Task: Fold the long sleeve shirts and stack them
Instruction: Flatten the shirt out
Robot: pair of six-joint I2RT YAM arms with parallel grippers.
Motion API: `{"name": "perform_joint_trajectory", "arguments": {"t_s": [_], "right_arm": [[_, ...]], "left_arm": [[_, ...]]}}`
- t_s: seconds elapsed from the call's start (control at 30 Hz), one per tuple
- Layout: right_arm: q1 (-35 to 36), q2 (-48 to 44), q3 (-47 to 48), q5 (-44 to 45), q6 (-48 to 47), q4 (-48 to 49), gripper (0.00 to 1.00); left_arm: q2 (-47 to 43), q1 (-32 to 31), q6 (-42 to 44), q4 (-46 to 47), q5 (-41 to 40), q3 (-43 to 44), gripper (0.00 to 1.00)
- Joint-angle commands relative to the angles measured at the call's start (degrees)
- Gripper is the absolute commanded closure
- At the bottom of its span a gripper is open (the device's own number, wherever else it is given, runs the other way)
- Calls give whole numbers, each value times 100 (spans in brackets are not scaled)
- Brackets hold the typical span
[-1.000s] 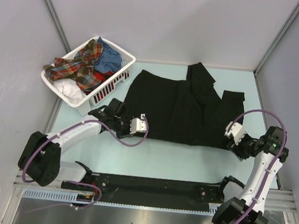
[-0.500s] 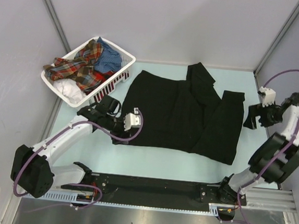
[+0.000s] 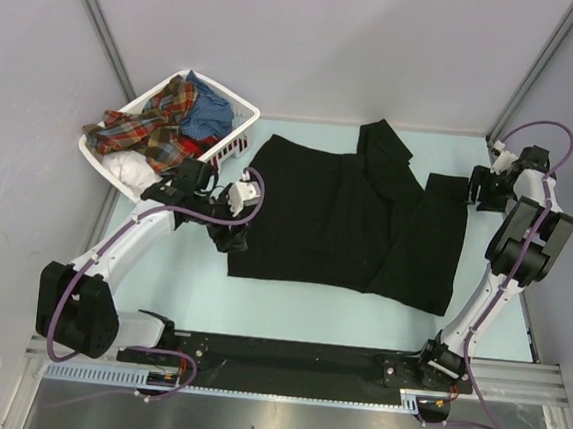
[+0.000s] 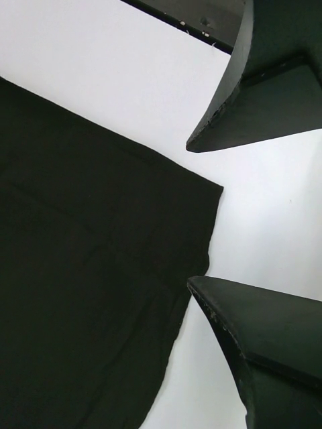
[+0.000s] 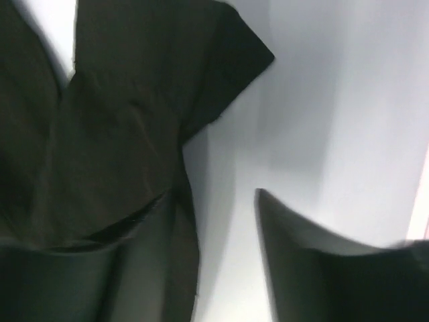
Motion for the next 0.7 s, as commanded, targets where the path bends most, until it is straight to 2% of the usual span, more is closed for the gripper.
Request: {"name": "perform_joint_trajectory", "arguments": {"t_s": [0.0,0.03,0.07,0.13,0.23,0.33,0.37,0.47,0.5,0.57,0.6,0.67], "right_arm": [[102,244,623,-721,423,-300,78],[172,253,686,-1045,396,-451,96],[199,192,738,-1222,239,-635,100],[295,-97,547,-1835,107,-909,100],[444,-1264,-364,-2670,9,-796,100],[944,-2425,-1243,-3190,9,-787,100],[1311,-2950,-1439,-3288,44,-787,100],[2103,-3647,-2211,-3500,264,-612,100],[2837,-4006,-2371,-3457,377,-428,100],[3596,-4316,-2722,-3281,501,-234,100],[4314,-4517,-2811,-3211,597,28,100],[5047,-4581,-2926,-2799,616,232,100]], "left_arm": [[161,166,-126,107,320,384,20],[187,244,-144,98,347,402,20],[205,289,-179,98,365,454,20],[196,446,-249,107,426,490,21],[65,500,-258,63,444,507,21],[-41,509,-293,63,479,499,21],[-58,509,-311,63,505,525,21],[-41,509,-381,54,584,604,21],[-32,518,-416,54,663,622,21],[-6,535,-469,45,777,657,22],[-6,561,-504,54,882,657,22],[3,588,-601,150,910,613,22]]}}
